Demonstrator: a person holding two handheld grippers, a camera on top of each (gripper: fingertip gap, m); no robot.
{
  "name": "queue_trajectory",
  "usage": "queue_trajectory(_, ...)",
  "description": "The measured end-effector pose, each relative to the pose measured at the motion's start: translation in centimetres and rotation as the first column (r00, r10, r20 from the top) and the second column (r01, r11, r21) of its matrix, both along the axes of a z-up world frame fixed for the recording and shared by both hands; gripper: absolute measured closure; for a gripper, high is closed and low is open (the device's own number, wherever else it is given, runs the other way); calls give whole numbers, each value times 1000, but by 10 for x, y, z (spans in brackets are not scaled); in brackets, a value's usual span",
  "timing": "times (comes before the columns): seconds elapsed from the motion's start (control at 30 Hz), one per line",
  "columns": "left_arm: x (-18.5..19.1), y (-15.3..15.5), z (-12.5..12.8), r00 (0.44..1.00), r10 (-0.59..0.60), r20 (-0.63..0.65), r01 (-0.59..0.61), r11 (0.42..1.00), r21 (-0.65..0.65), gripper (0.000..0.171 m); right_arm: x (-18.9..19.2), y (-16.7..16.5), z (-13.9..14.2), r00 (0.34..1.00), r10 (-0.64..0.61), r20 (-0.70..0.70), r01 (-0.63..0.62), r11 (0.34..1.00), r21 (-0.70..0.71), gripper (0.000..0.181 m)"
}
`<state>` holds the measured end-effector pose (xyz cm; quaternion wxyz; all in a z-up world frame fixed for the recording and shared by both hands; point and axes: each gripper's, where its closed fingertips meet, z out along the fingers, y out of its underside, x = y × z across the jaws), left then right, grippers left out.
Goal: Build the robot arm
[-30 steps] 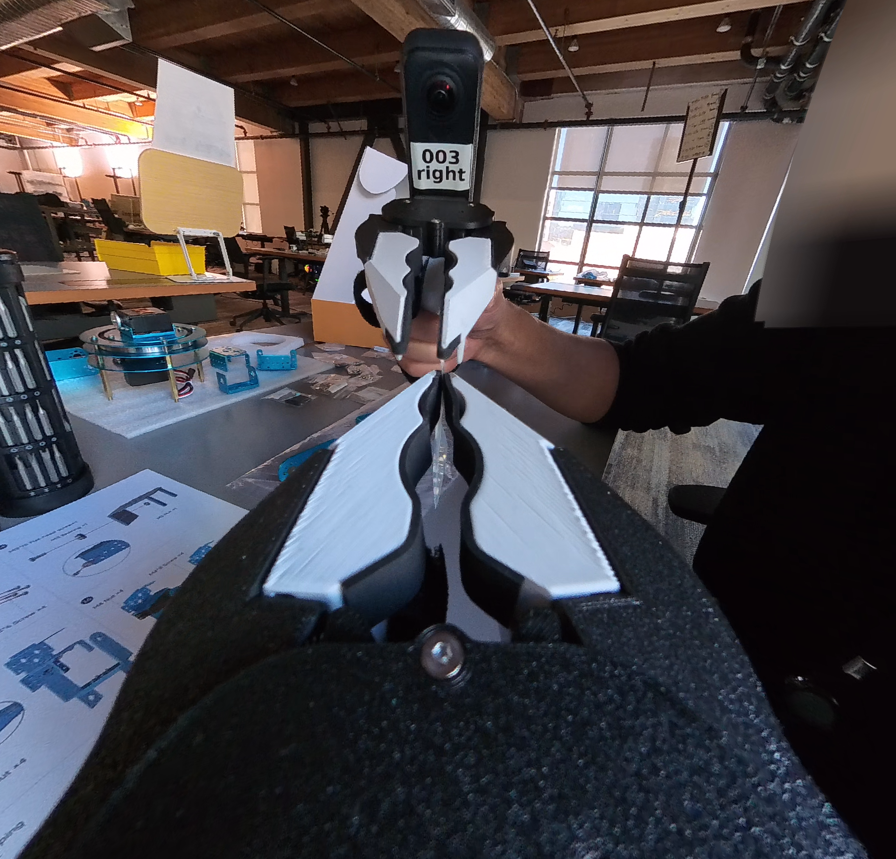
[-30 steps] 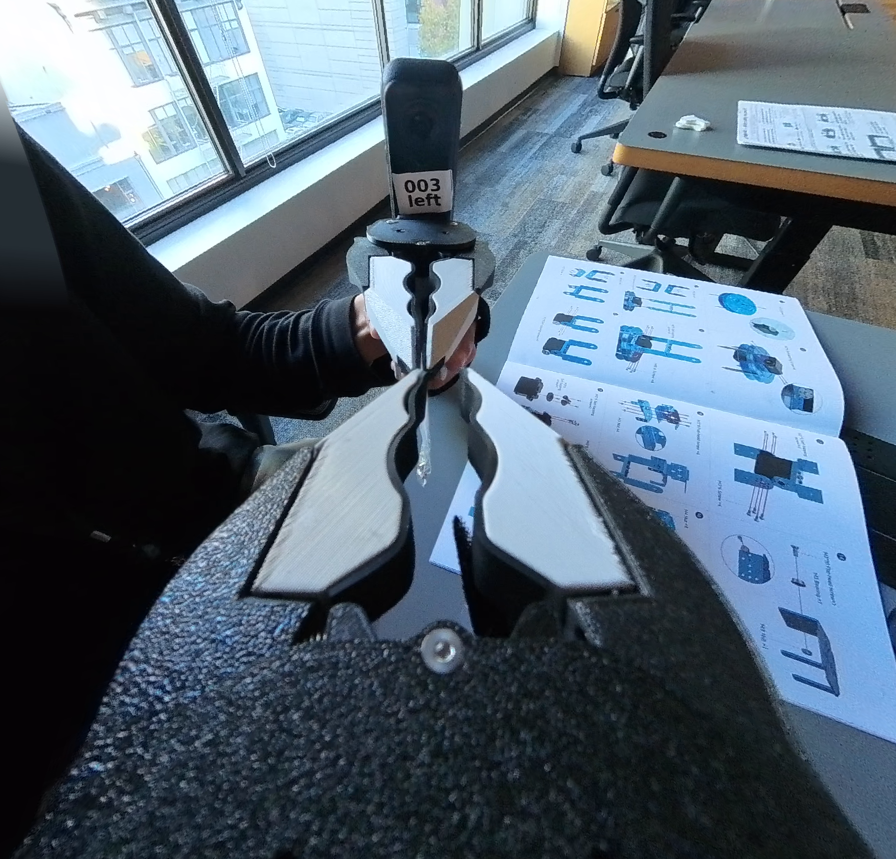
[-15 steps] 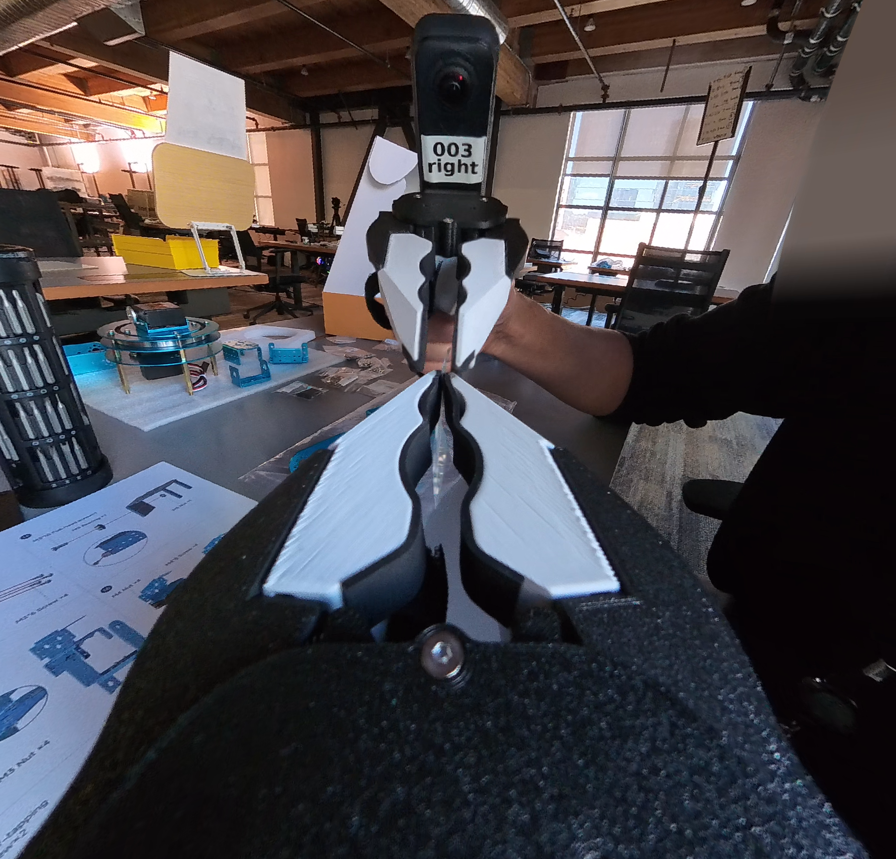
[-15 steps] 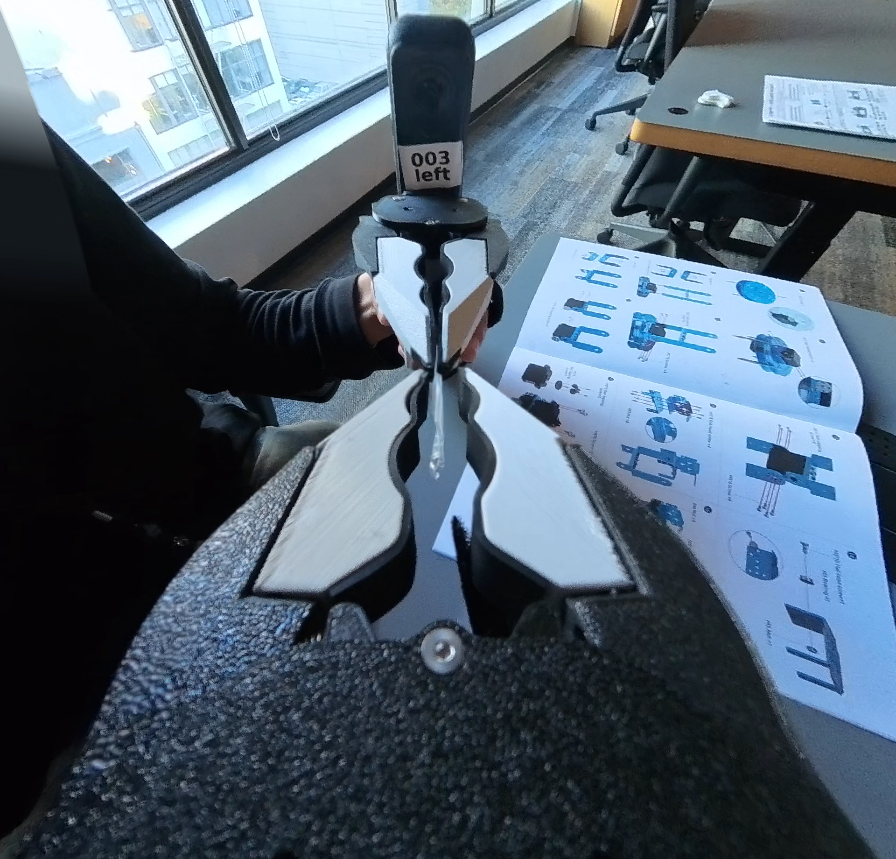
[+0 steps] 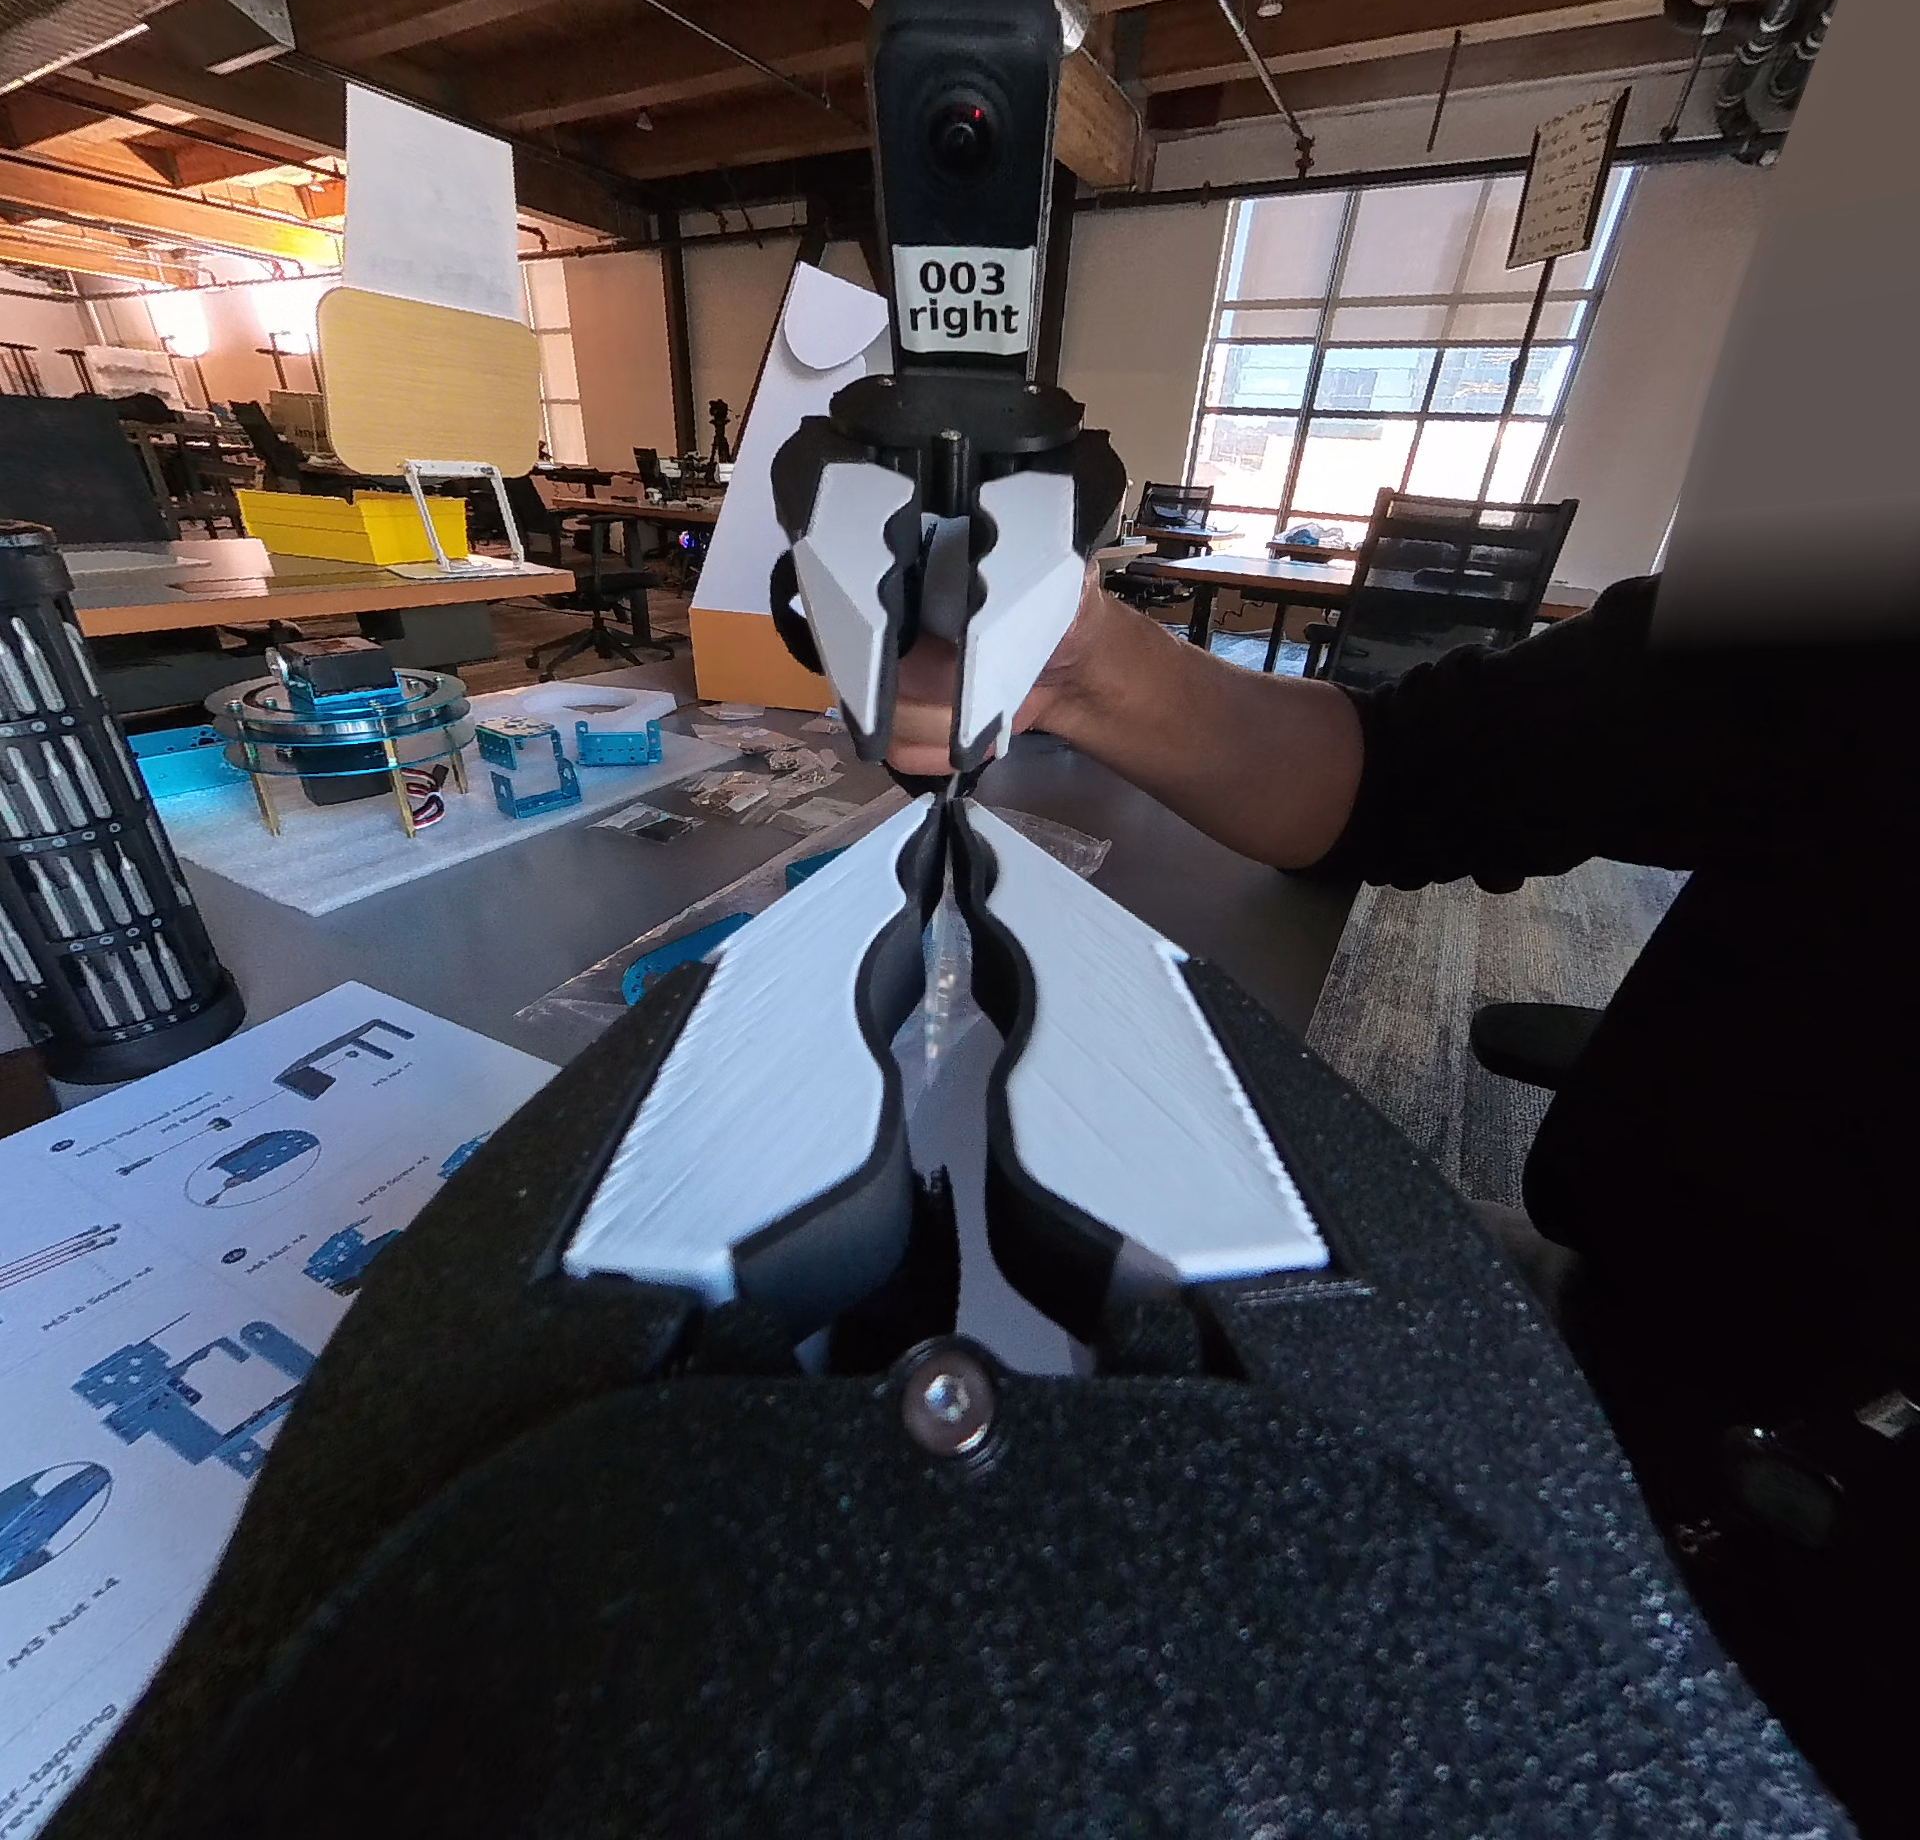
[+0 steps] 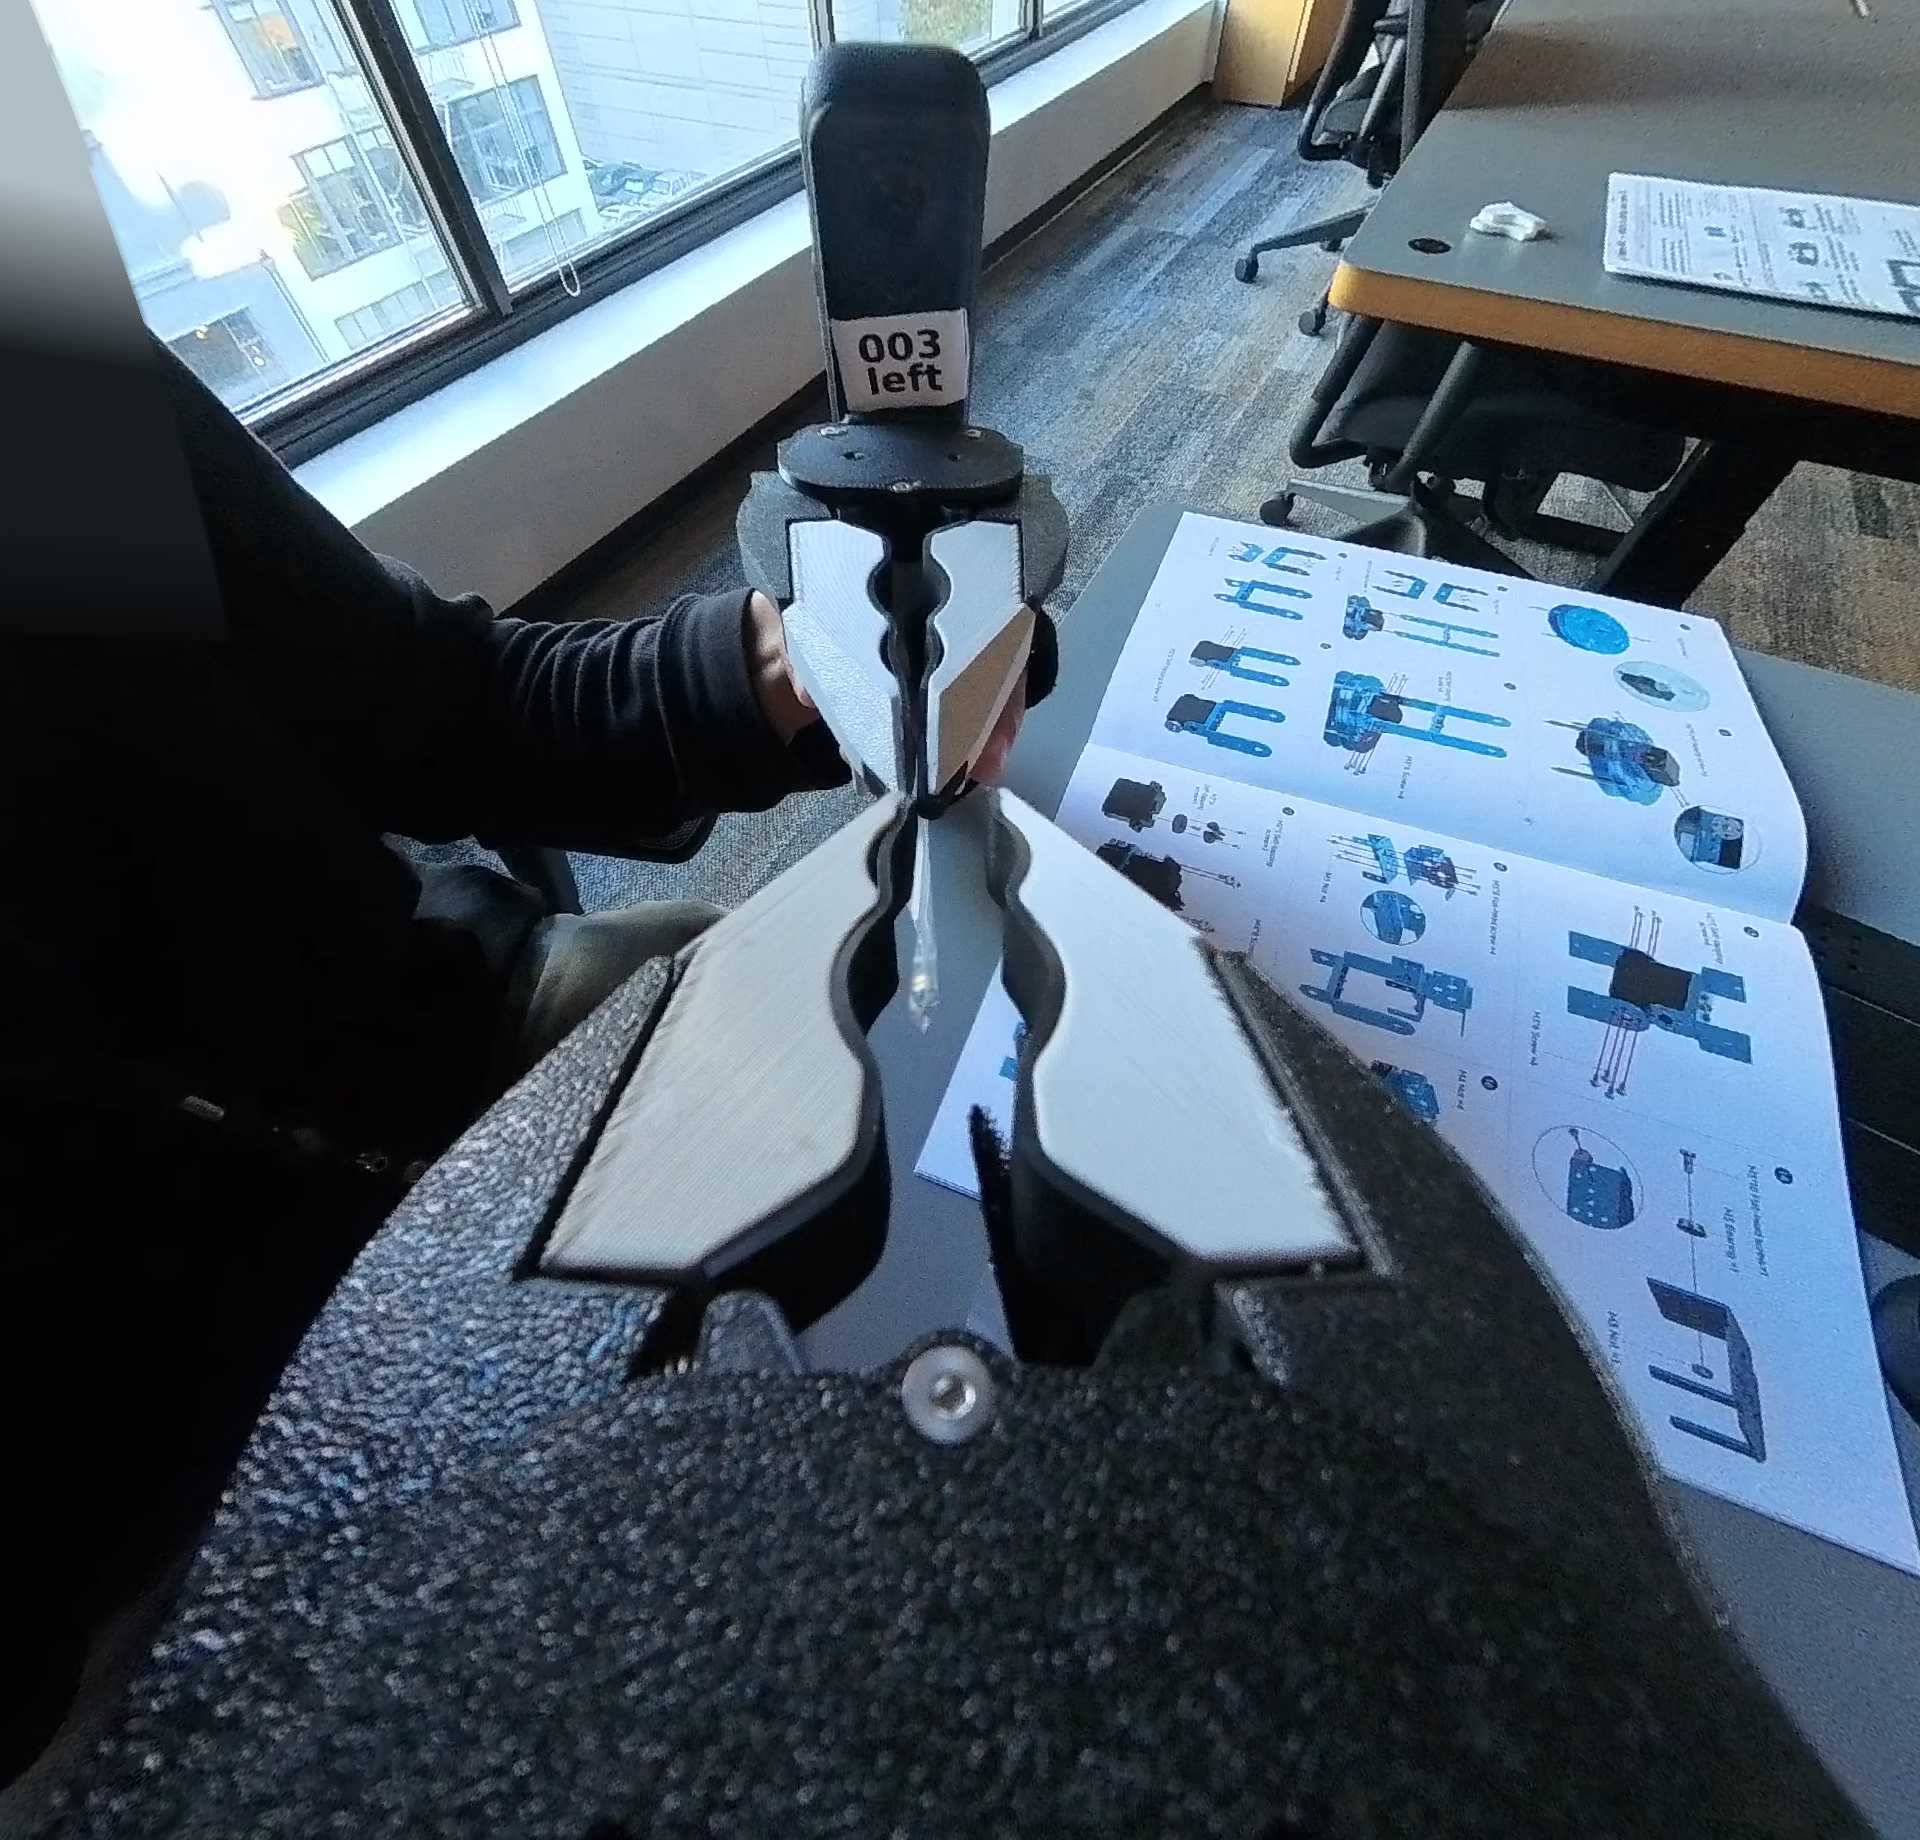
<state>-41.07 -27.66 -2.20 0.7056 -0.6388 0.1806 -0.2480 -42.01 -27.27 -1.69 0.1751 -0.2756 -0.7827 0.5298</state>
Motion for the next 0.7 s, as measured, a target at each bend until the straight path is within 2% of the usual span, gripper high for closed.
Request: queue_trajectory(0.7,1,3,-3,1000,12,-20,-12,1000,-8,171,-3,5,-4,1000,-26,-6,26,999,37,169)
